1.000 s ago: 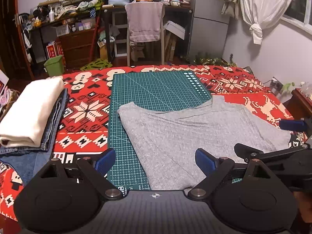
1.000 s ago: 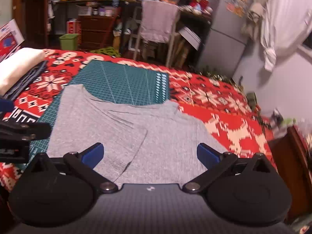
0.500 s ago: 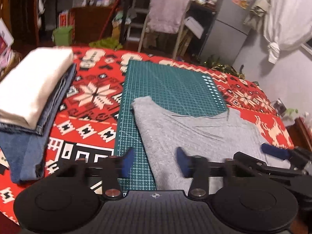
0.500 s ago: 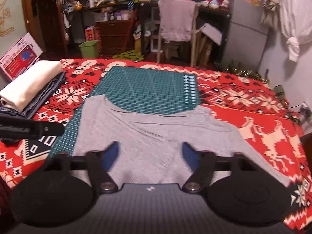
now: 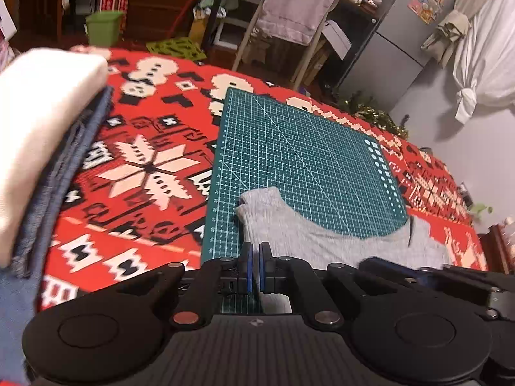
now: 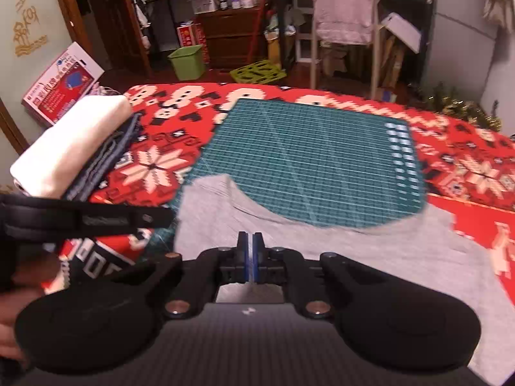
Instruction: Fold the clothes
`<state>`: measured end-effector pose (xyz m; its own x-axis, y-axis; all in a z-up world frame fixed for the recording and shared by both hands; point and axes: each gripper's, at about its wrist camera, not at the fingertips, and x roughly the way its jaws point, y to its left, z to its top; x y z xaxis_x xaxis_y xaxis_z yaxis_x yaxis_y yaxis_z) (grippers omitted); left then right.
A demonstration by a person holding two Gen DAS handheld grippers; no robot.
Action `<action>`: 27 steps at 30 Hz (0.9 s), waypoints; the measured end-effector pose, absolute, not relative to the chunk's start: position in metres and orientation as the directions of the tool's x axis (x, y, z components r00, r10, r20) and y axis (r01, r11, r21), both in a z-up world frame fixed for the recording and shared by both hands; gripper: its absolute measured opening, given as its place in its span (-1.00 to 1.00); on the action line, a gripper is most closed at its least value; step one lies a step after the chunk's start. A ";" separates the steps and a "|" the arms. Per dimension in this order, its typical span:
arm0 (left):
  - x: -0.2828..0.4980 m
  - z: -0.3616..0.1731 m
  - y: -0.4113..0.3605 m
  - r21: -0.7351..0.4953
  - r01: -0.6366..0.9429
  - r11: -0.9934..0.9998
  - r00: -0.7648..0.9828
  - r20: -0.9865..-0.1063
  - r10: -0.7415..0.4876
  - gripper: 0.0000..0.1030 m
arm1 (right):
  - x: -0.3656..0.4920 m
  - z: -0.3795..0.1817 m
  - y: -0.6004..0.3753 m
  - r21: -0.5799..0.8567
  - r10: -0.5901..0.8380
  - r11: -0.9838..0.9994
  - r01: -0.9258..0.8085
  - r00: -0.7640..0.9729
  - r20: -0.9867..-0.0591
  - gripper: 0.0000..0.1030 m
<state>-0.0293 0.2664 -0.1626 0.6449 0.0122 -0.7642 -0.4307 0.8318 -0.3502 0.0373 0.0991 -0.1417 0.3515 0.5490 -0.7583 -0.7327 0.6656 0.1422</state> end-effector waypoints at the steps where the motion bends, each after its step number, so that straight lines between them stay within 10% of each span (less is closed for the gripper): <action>1: -0.028 -0.166 0.269 -0.365 -0.426 0.828 0.648 -0.762 -0.002 -0.93 | 0.040 -0.144 0.106 0.151 0.555 0.660 -0.736 0.341 -0.759 -0.97; 27: -0.014 -0.190 0.308 -0.511 -0.387 0.767 0.697 -0.707 -0.120 -0.95 | 0.066 -0.169 0.163 0.210 0.582 0.609 -0.765 0.252 -0.773 -0.97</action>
